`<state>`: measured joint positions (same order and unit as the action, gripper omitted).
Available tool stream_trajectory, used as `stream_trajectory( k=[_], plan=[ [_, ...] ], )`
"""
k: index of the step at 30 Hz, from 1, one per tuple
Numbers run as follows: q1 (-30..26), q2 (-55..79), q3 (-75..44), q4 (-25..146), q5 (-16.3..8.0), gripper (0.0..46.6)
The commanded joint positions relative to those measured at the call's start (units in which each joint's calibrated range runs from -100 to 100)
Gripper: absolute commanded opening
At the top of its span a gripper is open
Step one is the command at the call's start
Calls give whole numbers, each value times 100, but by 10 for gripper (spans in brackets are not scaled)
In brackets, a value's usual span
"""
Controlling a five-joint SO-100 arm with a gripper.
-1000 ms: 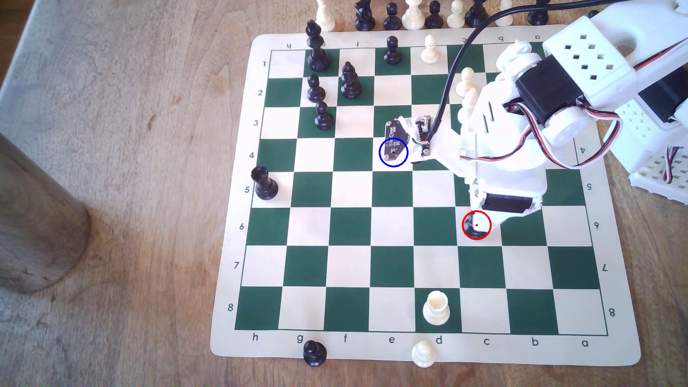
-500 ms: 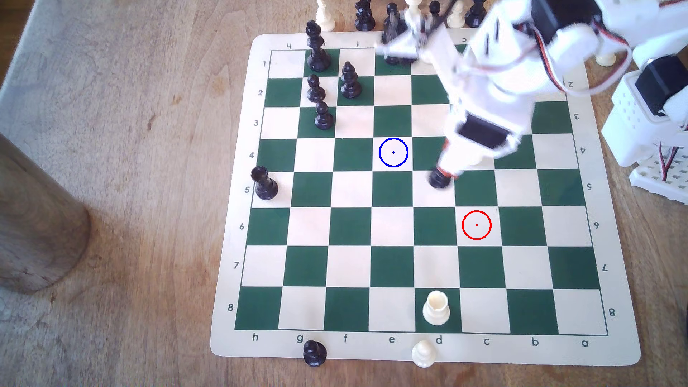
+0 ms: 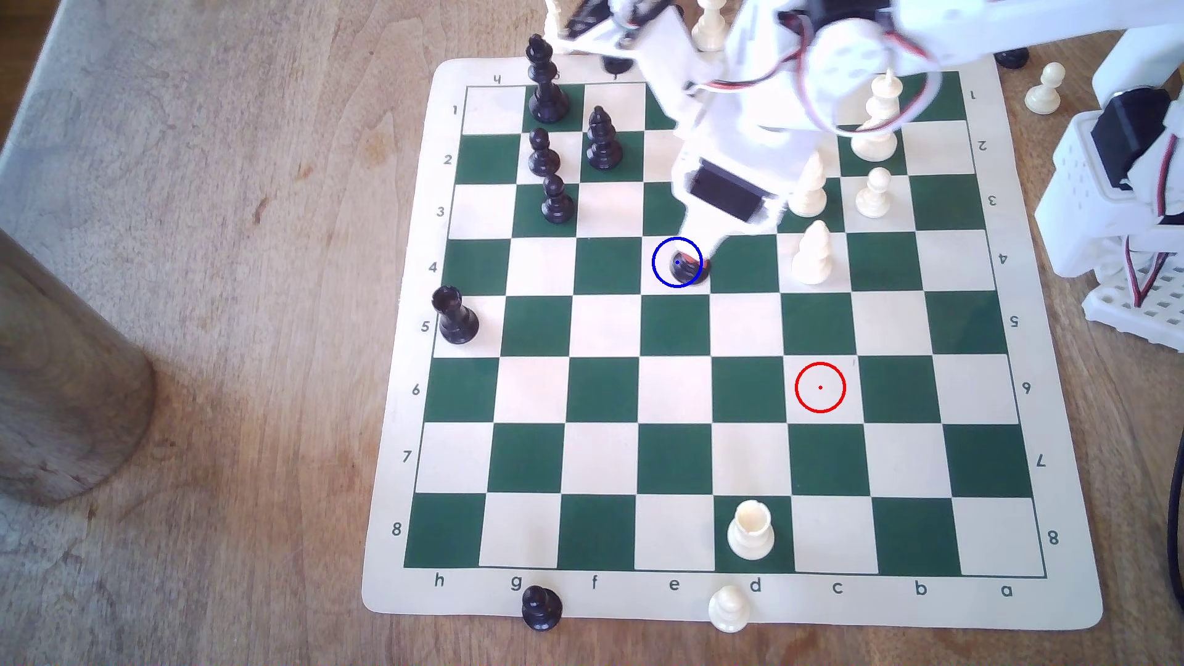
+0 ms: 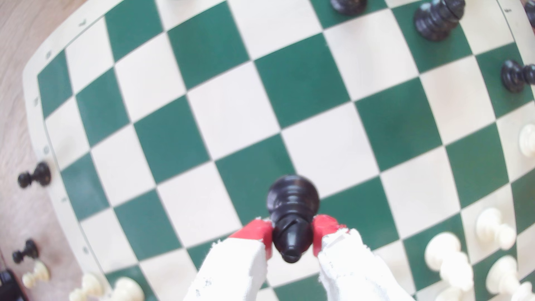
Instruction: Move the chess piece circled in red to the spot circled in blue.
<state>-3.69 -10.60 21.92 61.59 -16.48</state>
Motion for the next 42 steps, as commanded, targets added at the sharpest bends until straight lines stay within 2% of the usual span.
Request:
stream_trajectory(
  k=[1,5,14,30,33,35,39,42],
  plan=[
    [146,67,-650,-123,98,2],
    [263,398,-759,-189,176,2],
    [302,984,-1013,-369,176,2],
    [404,1306,-1031,-369,278,5],
    [380,1382,-1058,-263,298,118],
    [373,1408,-1058,-181,327,174],
    [357,1315,-1058,16,366,202],
    [326,1170,-1049,204,386,203]
  ],
)
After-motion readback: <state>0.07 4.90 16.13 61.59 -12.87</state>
